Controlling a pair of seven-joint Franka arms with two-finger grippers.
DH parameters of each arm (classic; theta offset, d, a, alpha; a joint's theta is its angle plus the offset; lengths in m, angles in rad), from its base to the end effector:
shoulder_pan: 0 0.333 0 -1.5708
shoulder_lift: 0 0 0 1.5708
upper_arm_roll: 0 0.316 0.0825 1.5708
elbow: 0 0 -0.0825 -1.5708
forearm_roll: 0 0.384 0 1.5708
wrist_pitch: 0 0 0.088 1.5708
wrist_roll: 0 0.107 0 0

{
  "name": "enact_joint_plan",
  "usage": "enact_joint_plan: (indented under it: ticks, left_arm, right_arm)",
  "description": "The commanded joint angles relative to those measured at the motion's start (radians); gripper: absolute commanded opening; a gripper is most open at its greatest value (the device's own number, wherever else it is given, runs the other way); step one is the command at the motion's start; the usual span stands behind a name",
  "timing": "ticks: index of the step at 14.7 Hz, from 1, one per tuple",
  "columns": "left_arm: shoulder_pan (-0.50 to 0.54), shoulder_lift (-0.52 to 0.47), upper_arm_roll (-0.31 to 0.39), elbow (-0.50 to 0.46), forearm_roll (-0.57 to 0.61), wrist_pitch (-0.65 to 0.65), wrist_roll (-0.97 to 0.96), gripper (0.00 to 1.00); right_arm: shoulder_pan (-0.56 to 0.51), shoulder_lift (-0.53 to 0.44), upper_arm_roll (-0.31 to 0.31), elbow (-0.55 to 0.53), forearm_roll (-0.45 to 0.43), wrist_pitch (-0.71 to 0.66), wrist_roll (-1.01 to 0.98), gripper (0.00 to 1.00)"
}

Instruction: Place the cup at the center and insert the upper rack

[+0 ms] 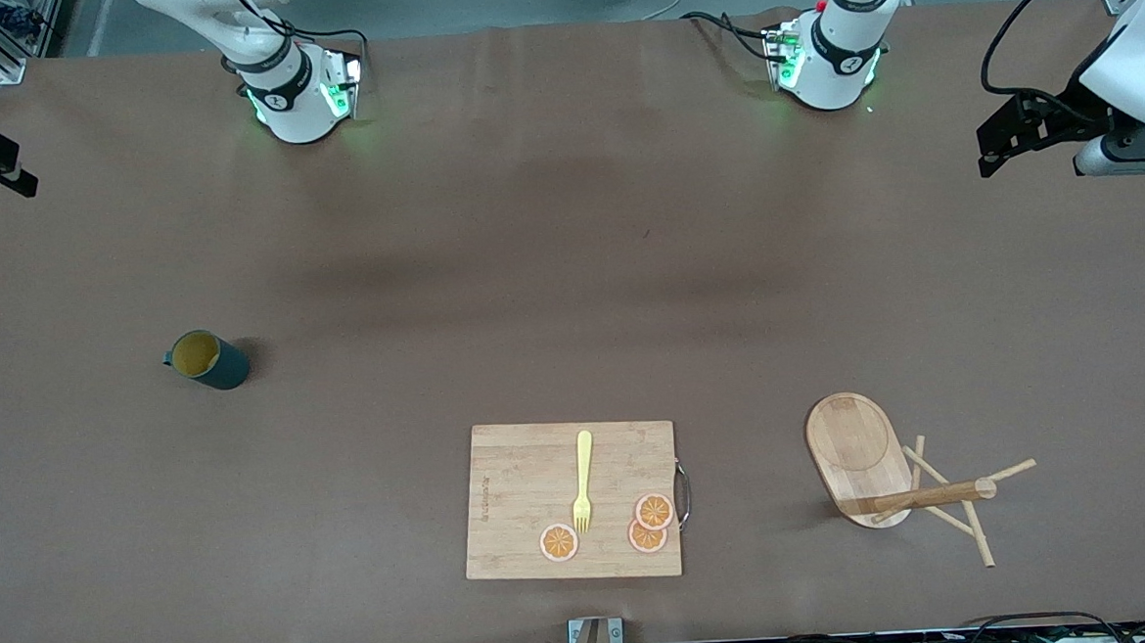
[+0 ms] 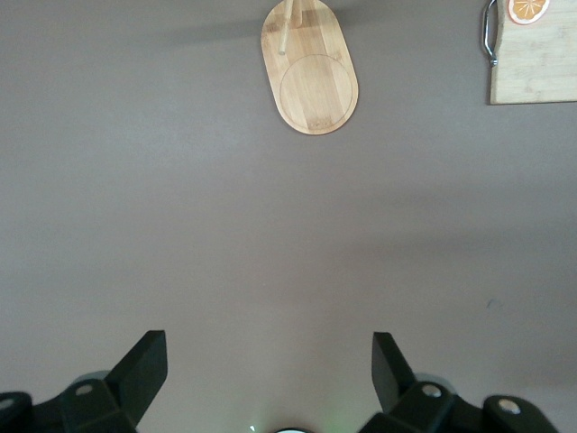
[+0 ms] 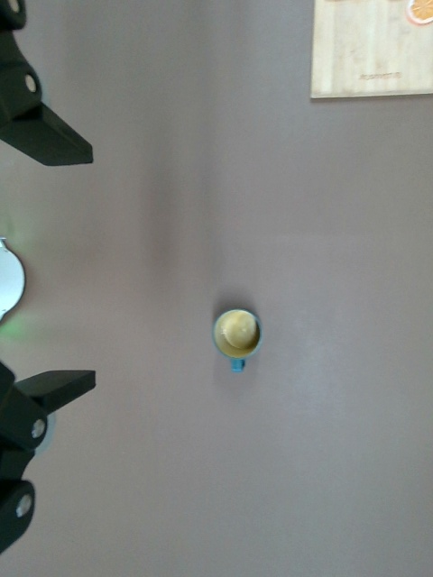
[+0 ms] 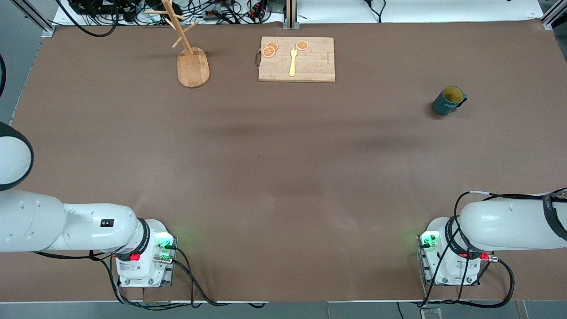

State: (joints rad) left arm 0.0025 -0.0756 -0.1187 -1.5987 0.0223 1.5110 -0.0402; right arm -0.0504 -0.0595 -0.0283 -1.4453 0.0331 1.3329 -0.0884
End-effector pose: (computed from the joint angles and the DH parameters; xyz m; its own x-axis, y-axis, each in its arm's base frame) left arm 0.5213 -0.0610 0.6467 0.9972 -0.0742 -0.0113 -0.0745 -0.9967 -0.0317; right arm 0.5068 -0.0364 0.6936 0.9986 0.0177 -0.0495 0.0158 -0.9991 -0.0387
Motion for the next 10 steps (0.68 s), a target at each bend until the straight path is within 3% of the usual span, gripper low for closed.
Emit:
enact_joint_plan:
  ticks: [1, 4, 7, 10]
  left_arm:
    - [0.002, 0.007, -0.001, 0.017, -0.012, -0.008, -0.004, 1.00]
    - [0.008, 0.008, -0.002, 0.023, -0.012, -0.006, 0.002, 1.00]
    - [-0.003, 0.022, -0.001, 0.025, 0.002, -0.003, -0.006, 1.00]
    - [0.007, 0.028, -0.002, 0.023, -0.013, 0.009, -0.010, 1.00]
  right_arm:
    - [-0.019, -0.013, 0.007, -0.017, 0.011, -0.012, 0.009, 1.00]
    - [-0.020, -0.002, 0.007, -0.017, 0.011, -0.020, 0.009, 1.00]
    - [-0.049, 0.075, 0.007, -0.013, 0.016, -0.025, -0.001, 1.00]
    - [-0.051, 0.226, 0.007, -0.010, 0.005, 0.029, -0.110, 1.00]
